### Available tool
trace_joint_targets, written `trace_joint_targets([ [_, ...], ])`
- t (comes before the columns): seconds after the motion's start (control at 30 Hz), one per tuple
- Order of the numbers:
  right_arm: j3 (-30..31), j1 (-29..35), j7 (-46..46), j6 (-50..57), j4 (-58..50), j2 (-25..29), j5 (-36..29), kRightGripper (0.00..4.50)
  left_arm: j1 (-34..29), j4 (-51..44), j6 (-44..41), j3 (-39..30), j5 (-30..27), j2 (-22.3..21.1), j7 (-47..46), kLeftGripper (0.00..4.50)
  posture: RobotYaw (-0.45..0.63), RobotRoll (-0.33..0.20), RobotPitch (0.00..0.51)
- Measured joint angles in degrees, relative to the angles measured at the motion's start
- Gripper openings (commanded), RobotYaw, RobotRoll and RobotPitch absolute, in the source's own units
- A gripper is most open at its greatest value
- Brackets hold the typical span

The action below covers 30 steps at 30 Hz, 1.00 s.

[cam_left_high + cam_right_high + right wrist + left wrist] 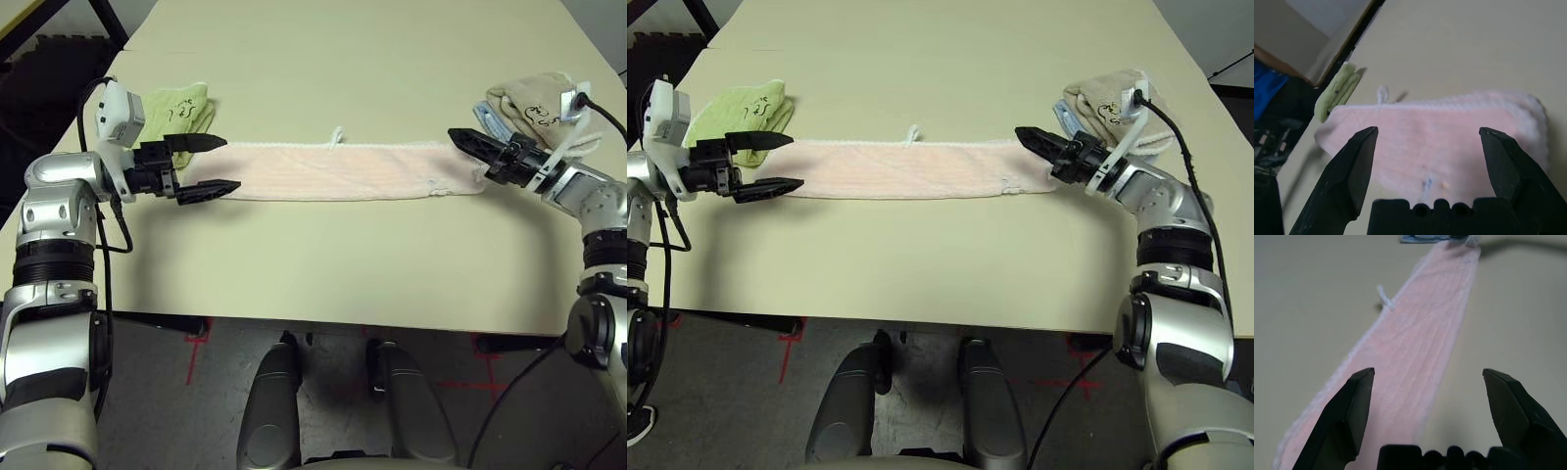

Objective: Fold the towel and set it aside.

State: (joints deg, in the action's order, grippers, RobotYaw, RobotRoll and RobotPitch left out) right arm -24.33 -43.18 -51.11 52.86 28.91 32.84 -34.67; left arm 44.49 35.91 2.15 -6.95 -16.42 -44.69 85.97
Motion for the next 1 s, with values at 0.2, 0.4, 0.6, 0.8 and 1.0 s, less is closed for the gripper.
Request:
trace_joint_targets([
  [0.2,-11.7,6.9,14.1,15.5,-12.3,-4.1,-9.8,4.48,-1.7,-1.2,1.3,0.4,-0.2,0.1,0.7,4.49,-0.02,0.0,0.241],
  [0.4,-19.5,12.5,24.5,23.3,-19.9,-8.4,-15.7,4.48,-2.2,-1.5,2.1,0.6,-0.3,0.1,1.4,4.49,-0.02,0.0,0.235],
  [0.6,-21.6,14.6,31.1,23.8,-22.7,-12.8,-18.9,4.48,-2.2,-1.9,2.5,1.0,-0.3,0.8,1.5,4.49,-0.02,0.0,0.232],
  [0.8,-21.1,13.8,34.0,20.0,-21.6,-13.5,-19.8,4.48,-2.2,-3.4,2.3,1.0,-0.5,0.8,1.5,4.49,-0.01,0.0,0.228],
  [1.0,-19.0,10.8,37.0,14.4,-17.1,-14.1,-19.2,4.48,-2.4,-3.6,2.0,1.2,-0.5,0.8,1.5,4.49,-0.01,0.0,0.228],
])
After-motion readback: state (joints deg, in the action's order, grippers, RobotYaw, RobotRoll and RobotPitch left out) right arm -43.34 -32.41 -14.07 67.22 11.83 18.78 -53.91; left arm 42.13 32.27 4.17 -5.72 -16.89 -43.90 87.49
